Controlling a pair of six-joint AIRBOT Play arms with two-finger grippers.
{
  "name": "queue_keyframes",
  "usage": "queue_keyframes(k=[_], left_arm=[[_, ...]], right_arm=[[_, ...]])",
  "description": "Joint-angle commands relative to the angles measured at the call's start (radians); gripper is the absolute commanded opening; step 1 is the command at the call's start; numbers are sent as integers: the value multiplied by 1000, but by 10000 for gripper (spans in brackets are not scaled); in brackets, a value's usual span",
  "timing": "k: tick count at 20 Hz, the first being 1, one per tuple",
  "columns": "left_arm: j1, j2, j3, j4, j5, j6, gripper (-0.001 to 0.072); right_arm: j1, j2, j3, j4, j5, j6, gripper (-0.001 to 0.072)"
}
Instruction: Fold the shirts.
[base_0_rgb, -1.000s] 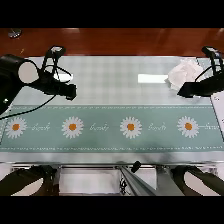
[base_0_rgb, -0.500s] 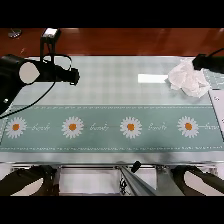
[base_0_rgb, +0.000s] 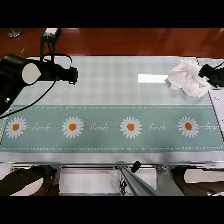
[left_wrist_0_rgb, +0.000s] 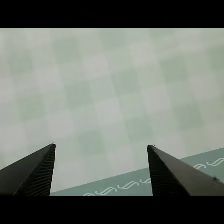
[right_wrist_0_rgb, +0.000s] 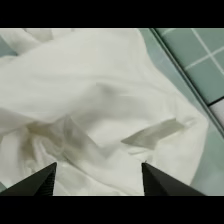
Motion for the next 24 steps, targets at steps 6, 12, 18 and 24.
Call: queue_keyframes(k=[6, 12, 18, 24], left_arm=[[-1, -1, 0, -23, -38, 0, 701], [-1, 0, 16, -31, -64, 0, 702], [-1, 7, 293, -32, -254, 1, 702], [-3, 91, 735, -40, -416, 0, 702]], right_arm=[[16, -167, 10, 46, 69, 3, 626], [84, -93, 97, 56, 80, -124, 32], [108, 260, 374, 191, -51, -226, 32], [108, 591, 507, 355, -57, -258, 32]])
